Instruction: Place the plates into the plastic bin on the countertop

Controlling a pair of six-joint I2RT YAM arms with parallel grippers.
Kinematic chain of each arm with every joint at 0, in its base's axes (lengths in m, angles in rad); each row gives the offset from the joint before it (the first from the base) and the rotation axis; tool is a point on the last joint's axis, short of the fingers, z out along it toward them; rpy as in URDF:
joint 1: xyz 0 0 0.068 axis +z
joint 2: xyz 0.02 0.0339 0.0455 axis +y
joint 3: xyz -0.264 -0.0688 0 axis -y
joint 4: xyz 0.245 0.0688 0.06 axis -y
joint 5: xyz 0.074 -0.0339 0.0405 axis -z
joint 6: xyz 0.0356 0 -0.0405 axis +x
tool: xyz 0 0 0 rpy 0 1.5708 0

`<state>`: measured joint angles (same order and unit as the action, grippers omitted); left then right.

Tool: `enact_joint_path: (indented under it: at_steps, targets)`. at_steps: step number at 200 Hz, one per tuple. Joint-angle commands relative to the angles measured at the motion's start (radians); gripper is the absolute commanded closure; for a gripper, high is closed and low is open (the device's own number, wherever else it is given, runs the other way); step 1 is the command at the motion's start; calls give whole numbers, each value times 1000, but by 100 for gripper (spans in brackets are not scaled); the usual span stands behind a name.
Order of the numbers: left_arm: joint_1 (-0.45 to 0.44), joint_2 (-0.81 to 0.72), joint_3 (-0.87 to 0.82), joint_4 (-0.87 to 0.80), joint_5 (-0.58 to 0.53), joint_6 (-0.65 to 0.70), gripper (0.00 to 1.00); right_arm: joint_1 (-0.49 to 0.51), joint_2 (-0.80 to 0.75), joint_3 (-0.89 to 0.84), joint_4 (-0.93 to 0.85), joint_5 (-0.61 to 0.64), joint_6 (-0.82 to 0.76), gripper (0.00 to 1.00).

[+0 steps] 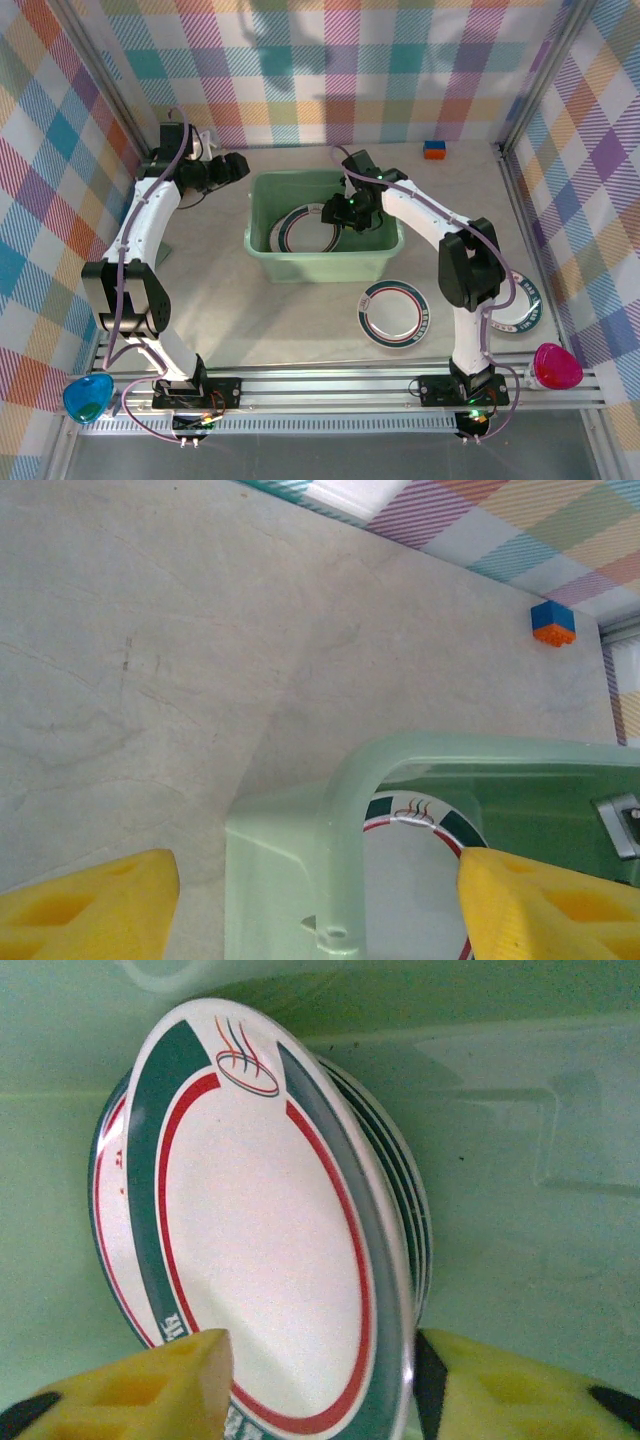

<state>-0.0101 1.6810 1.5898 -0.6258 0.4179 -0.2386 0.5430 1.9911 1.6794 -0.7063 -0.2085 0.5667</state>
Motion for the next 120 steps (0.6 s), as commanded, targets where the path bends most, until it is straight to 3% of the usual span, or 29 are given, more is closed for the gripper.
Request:
enact_joint_path:
  at_steps: [1, 24, 46, 64, 120]
  targets:
    - [12, -60, -32, 7, 1, 14, 27, 9, 3, 37, -27, -3, -16, 43]
    - [12, -90, -51, 18, 7, 12, 27, 15, 22, 69, -45, -32, -23, 38]
    - [12, -119, -64, 18, 7, 15, 27, 36, 44, 139, -178, 89, -36, 25]
    - [12, -146, -83, 29, 8, 14, 27, 38, 7, 97, -136, 109, -41, 17]
    - [12, -202, -112, 42, 12, -6, 27, 48, -86, 104, 1, 73, -94, 15]
